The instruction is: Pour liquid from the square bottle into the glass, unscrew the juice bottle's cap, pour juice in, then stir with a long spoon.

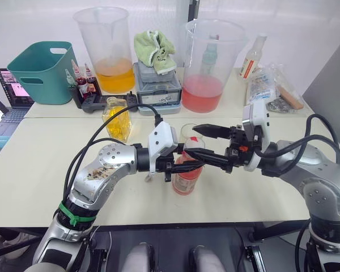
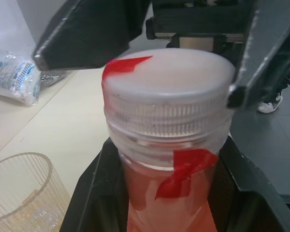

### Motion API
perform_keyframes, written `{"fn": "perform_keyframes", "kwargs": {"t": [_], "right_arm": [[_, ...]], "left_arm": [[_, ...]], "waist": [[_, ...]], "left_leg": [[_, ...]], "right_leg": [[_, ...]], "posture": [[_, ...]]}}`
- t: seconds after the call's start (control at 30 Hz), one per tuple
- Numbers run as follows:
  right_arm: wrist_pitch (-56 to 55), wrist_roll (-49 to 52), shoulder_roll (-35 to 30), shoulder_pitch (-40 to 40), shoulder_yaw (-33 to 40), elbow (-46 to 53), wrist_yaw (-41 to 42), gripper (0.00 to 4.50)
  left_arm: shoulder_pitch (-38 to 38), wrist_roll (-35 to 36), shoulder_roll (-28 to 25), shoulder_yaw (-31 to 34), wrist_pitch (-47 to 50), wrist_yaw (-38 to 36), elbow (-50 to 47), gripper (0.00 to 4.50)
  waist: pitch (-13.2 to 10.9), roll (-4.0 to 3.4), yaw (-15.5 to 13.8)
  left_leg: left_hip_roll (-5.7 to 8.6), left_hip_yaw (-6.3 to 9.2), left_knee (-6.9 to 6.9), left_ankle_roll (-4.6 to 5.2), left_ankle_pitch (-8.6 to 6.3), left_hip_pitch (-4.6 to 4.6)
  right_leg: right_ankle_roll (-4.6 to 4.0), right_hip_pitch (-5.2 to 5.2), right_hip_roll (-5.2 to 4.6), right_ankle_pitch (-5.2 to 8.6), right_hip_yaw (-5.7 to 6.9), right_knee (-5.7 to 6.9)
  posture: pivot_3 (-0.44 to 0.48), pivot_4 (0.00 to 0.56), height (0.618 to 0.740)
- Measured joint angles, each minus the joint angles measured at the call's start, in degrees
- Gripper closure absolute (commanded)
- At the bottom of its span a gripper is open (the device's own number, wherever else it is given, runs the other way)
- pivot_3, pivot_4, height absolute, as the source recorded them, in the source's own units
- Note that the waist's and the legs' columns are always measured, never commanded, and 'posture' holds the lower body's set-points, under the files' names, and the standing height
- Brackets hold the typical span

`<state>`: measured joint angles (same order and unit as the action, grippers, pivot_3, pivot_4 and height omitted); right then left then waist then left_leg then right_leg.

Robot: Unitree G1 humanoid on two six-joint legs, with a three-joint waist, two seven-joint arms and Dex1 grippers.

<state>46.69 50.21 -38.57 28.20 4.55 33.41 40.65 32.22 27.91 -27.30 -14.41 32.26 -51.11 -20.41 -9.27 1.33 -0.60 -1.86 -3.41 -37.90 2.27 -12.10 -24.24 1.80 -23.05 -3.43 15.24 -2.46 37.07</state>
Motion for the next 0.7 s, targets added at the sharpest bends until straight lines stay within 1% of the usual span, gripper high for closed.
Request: {"fn": "perform_keyframes", "kwargs": {"t": [0.07,0.1,0.17,0.27,0.33,0.4,0.5,0.57,0.67,0.7], "right_arm": [[-0.12,0.13,-0.36,0.0,-0.16,0.04,0.87,2.84],[-0.46,0.04,-0.93,0.02,-0.21,-0.12,1.78,2.87],[-1.74,-0.65,-2.13,0.17,-0.61,-0.66,4.23,2.87],[-6.35,-3.27,-4.97,2.39,-3.07,-4.98,12.29,2.87],[-11.69,-6.35,-6.32,6.68,-6.69,-11.41,21.39,2.87],[-15.34,-8.46,-6.59,9.76,-9.24,-16.12,27.68,2.87],[-19.18,-10.11,-5.54,14.51,-12.21,-23.61,36.5,2.87],[-22.08,-12.01,-3.16,19.42,-14.8,-31.37,43.49,2.87],[-24.8,-13.76,-0.95,24.97,-18.08,-39.23,49.07,2.87],[-24.53,-13.81,-0.68,27.57,-20.13,-41.72,49.54,2.37]], "left_arm": [[-0.01,0.0,0.02,-0.04,-0.07,-0.01,0.02,2.94],[-0.01,0.0,0.02,-0.14,-0.17,-0.01,-0.06,2.94],[-0.04,-0.17,0.02,-0.16,-0.67,0.01,-0.2,2.94],[-0.14,-0.76,0.01,-0.49,-0.89,0.08,-0.89,2.94],[-0.44,-1.03,-0.12,-0.6,-0.89,0.17,-1.36,2.94],[-0.64,-1.25,-0.14,-0.79,-0.89,0.21,-1.56,2.94],[-0.93,-1.35,-0.31,-0.96,-0.91,0.35,-2.1,2.94],[-1.05,-1.33,-0.47,-0.55,-0.77,0.57,-2.16,2.94],[-1.36,-1.16,-0.55,-0.1,-0.31,1.0,-2.02,2.94],[-1.43,-0.85,-0.63,0.41,0.41,1.07,-1.8,2.94]], "waist": [[0.0,0.0,-0.01],[0.0,0.0,-0.03],[0.0,0.0,-0.06],[0.01,-0.01,-0.04],[0.01,-0.01,0.1],[0.0,0.0,0.08],[0.01,0.01,0.07],[0.01,0.01,0.25],[0.01,0.01,0.4],[0.01,0.01,0.55]], "left_leg": [[0.01,0.0,0.0,0.0,0.0,0.0],[0.01,0.0,0.0,0.0,0.0,0.0],[0.01,0.01,-0.01,0.0,0.0,0.02],[0.03,0.02,-0.01,0.0,0.0,0.1],[0.0,-0.02,-0.01,0.01,0.0,0.32],[-0.04,0.0,-0.01,0.02,-0.02,0.57],[-0.05,-0.02,-0.01,0.03,-0.03,0.65],[-0.05,-0.03,0.0,0.03,-0.03,0.67],[-0.06,-0.02,0.01,0.04,-0.04,0.69],[-0.07,-0.01,0.03,0.04,-0.04,0.67]], "right_leg": [[0.0,0.0,0.0,0.0,0.0,0.0],[0.0,0.02,0.0,0.0,0.0,-0.01],[0.01,0.04,0.0,0.0,0.01,-0.02],[0.02,0.17,0.02,0.01,0.03,-0.09],[0.03,0.42,0.05,0.02,0.02,-0.26],[0.03,0.72,0.09,0.03,0.08,-0.35],[0.04,0.78,0.06,0.03,0.04,-0.36],[0.03,0.77,0.06,0.03,0.04,-0.33],[0.03,0.73,0.05,0.03,0.05,-0.22],[0.02,0.69,0.04,0.02,0.05,-0.18]], "posture": [[0.0,0.15,0.74],[0.0,0.15,0.74],[0.0,0.15,0.74],[0.0,0.15,0.74],[0.0,0.15,0.74],[0.0,0.15,0.74],[0.0,0.15,0.74],[0.0,0.15,0.74],[0.0,0.15,0.74],[0.0,0.15,0.74]]}}
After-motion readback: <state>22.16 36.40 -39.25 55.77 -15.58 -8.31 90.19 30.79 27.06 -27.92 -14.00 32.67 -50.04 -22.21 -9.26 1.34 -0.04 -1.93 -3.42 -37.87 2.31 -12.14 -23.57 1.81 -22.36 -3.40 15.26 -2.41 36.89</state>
